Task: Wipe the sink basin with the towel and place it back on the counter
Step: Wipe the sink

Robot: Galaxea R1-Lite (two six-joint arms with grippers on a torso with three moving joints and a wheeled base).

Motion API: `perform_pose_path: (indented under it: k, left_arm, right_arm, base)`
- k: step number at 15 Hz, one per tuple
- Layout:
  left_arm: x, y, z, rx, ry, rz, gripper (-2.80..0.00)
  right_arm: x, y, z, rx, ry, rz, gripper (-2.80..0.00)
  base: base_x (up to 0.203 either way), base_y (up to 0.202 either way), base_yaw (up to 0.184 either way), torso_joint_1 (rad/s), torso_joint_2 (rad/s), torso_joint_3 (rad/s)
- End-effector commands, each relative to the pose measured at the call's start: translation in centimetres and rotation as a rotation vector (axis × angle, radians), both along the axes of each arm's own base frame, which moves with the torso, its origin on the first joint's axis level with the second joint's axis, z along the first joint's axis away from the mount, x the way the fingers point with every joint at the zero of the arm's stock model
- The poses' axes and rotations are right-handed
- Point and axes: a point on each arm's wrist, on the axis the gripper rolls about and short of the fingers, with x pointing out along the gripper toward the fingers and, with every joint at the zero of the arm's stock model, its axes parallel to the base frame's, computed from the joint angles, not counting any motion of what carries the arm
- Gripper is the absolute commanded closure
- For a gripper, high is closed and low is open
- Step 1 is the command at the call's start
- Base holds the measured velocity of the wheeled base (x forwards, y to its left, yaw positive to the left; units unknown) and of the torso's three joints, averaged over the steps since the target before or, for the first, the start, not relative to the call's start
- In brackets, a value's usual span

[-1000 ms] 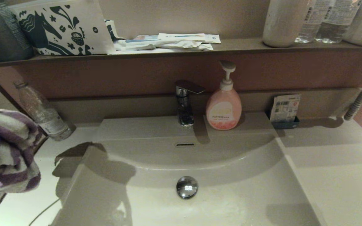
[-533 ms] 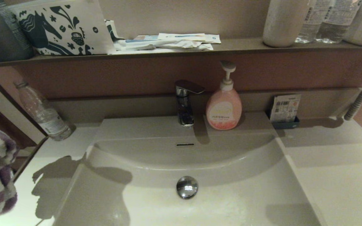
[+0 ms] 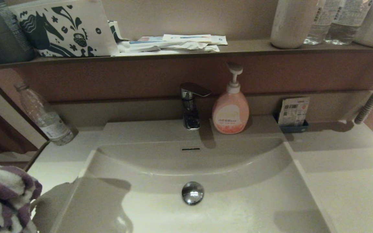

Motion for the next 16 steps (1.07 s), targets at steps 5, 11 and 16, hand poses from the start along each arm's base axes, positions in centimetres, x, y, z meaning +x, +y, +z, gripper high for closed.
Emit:
perform_pose_path:
  k: [5, 11, 16]
  left_arm:
    - [0.9, -0.1, -1.5, -0.156, 0.099, -0.055, 0.0]
    - [1.6, -0.1, -3.1, -0.215, 0.175, -0.092, 0.0]
    - [1.8, -0.1, -3.8, -0.238, 0.205, -0.097, 0.0]
  right_arm:
    - [0.0, 0.0, 0.0, 0.0, 0.001, 0.0, 0.0]
    - [0.0, 0.0, 0.0, 0.0, 0.001, 0.0, 0.0]
    - [0.0, 0.0, 0.0, 0.0, 0.001, 0.0, 0.0]
  base:
    - [0.0, 0.0, 0.0, 0.0, 0.0, 0.0]
    - [0.0, 0.0, 0.0, 0.0, 0.0, 0.0]
    - [0.0, 0.0, 0.0, 0.0, 0.0, 0.0]
